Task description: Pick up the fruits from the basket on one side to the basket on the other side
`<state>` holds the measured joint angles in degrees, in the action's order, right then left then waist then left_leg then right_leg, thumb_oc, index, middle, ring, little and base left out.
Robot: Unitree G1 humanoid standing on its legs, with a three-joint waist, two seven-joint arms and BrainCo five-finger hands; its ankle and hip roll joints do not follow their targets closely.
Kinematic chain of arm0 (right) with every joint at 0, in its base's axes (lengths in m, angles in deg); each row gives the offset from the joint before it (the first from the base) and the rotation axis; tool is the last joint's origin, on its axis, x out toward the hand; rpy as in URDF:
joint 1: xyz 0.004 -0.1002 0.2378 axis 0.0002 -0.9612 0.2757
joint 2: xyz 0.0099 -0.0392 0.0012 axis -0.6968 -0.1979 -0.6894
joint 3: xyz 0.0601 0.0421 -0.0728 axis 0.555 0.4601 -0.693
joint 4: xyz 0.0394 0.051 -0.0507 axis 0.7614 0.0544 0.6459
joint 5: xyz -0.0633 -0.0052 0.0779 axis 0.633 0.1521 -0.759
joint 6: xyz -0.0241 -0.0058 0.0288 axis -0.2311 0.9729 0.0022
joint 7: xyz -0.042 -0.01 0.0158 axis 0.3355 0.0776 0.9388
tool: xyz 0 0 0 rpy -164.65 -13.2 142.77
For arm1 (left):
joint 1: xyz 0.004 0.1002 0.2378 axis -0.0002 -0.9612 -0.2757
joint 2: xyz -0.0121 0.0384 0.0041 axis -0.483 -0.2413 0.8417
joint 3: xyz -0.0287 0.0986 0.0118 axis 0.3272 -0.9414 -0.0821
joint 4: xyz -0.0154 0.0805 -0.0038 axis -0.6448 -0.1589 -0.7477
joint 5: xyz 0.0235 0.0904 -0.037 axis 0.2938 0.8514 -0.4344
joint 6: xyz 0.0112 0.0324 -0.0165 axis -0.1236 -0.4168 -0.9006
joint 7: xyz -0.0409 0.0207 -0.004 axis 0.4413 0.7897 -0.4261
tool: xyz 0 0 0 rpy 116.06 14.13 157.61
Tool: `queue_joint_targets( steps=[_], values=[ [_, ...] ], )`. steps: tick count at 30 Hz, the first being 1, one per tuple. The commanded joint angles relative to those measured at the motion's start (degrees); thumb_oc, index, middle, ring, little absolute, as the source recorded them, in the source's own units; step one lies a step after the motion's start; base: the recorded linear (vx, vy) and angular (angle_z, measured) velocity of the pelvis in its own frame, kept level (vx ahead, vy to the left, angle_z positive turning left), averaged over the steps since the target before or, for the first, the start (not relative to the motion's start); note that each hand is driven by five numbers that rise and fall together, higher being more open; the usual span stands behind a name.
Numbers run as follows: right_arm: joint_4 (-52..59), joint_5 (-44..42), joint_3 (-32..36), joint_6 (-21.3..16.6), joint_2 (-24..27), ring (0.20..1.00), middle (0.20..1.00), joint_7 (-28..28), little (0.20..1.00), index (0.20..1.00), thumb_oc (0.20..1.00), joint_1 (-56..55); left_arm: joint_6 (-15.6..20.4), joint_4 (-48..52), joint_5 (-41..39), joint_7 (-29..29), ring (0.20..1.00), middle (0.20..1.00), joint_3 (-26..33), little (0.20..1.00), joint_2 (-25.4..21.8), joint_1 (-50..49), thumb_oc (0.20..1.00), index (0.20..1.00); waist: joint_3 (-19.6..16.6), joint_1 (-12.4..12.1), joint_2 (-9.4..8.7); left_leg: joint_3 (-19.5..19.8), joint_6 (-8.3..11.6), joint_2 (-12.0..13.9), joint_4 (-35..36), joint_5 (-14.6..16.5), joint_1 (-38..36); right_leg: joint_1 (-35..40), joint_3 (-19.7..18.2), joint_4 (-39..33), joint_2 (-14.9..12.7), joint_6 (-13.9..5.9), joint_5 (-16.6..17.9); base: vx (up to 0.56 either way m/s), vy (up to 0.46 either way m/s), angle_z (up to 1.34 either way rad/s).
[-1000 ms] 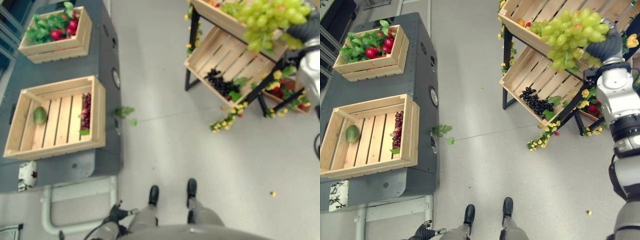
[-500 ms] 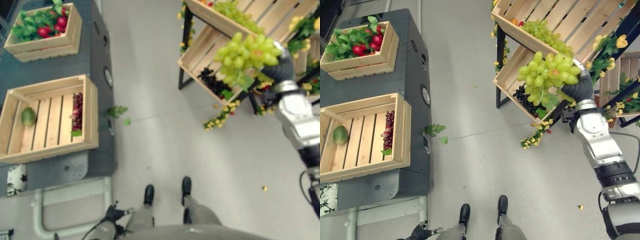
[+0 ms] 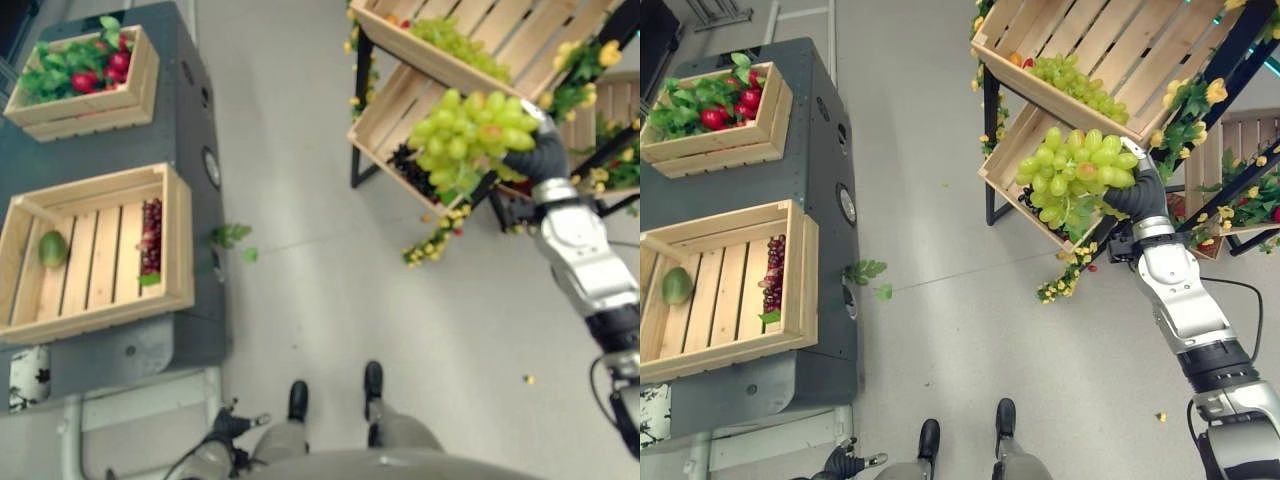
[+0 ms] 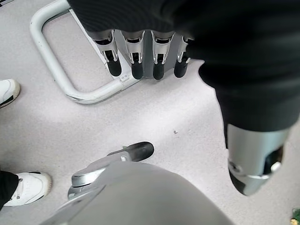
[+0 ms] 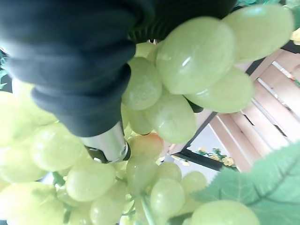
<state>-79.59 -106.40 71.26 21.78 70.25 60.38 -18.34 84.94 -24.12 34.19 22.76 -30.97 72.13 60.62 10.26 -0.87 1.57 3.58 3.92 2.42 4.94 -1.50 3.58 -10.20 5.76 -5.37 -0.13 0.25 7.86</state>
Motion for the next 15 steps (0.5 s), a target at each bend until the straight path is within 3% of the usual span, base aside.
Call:
queue_joint_targets(
  steps=[1,6,8,9,12,14,15],
  values=[
    [7.05,1.0,1.78,-3.09,-0.73,0.2,0.2,-0.52,0.2,0.2,0.2,0.82,-0.89,-4.23,-1.07,0.82,1.0,1.0,-0.69,1.0,2.33,-2.85,1.0,1.0,-5.52,-0.96,-2.64,2.21,0.04,-2.39,-0.8,1.01,0.73,2.63,1.35,0.37,0.45,-4.13,-7.07,0.0,-0.093,-0.01],
    [8.03,0.13,0.2,-2.55,-0.71,0.2,0.2,-1.77,0.2,0.2,0.2,1.3,-1.18,-5.27,-5.13,0.98,1.0,1.0,3.76,1.0,1.99,-3.97,1.0,1.0,-5.21,-1.47,-3.05,1.94,0.01,-2.75,-5.46,2.9,0.73,4.25,0.9,0.41,1.07,-3.61,-7.72,-0.02,-0.085,-0.05],
    [8.55,-0.61,-0.75,-2.34,-0.14,0.2,0.2,-2.61,0.2,0.2,0.2,1.79,-1.24,-5.94,-7.43,0.7,1.0,1.0,5.94,1.0,1.94,-4.28,1.0,1.0,-4.24,-1.94,-3.47,1.7,0.02,-4.18,-10.09,4.02,2.05,4.99,0.9,0.76,0.83,-3.36,-7.85,-0.06,-0.131,-0.03],
    [9.12,-1.12,-0.53,-2.3,0.39,0.2,0.2,-3.14,0.2,0.2,0.2,1.44,-1.32,-6.65,-8.28,0.15,1.0,1.0,6.93,1.0,1.99,-3.94,1.0,1.0,-3.02,-1.92,-4.62,-0.31,0.46,-6.26,-19.76,6.1,4.76,6.0,1.82,1.22,-0.63,-3.14,-7.83,-0.04,-0.131,-0.02],
    [9.27,-1.62,-0.14,-2.4,-0.28,0.2,0.2,-3.39,0.2,0.2,0.2,1.35,-1.68,-8.67,-10.36,-0.34,1.0,1.0,9.59,1.0,2.05,-4.75,1.0,1.0,-1.25,-3.64,-5.55,-1.86,-0.25,-7.97,-23.97,6.02,10.48,7.91,1.79,1.64,-0.75,-2.96,-8.17,-0.01,-0.155,0.13],
    [9.89,-1.98,0.19,-2.17,-0.4,0.2,0.2,-4.18,0.2,0.2,0.2,0.32,-2.33,-10.31,-10.39,-0.74,1.0,1.0,11.24,1.0,1.98,-5.9,1.0,1.0,-2.12,-4.47,-5.01,-1.81,-0.85,-6.53,-20.08,3.33,12.95,8.78,0.85,1.9,0.7,-2.85,-9.03,0.14,-0.052,-0.09],
    [10.21,-2.0,0.4,-2.33,-0.38,0.2,0.2,-4.35,0.2,0.2,0.2,-0.24,-2.36,-10.79,-10.44,-0.83,1.0,1.0,11.65,1.0,2.16,-6.31,1.0,1.0,-2.09,-4.89,-4.73,-1.96,-0.49,-5.33,-17.6,0.2,14.75,9.79,0.38,1.68,1.55,-2.73,-9.48,0.2,-0.016,-0.09]
  ],
)
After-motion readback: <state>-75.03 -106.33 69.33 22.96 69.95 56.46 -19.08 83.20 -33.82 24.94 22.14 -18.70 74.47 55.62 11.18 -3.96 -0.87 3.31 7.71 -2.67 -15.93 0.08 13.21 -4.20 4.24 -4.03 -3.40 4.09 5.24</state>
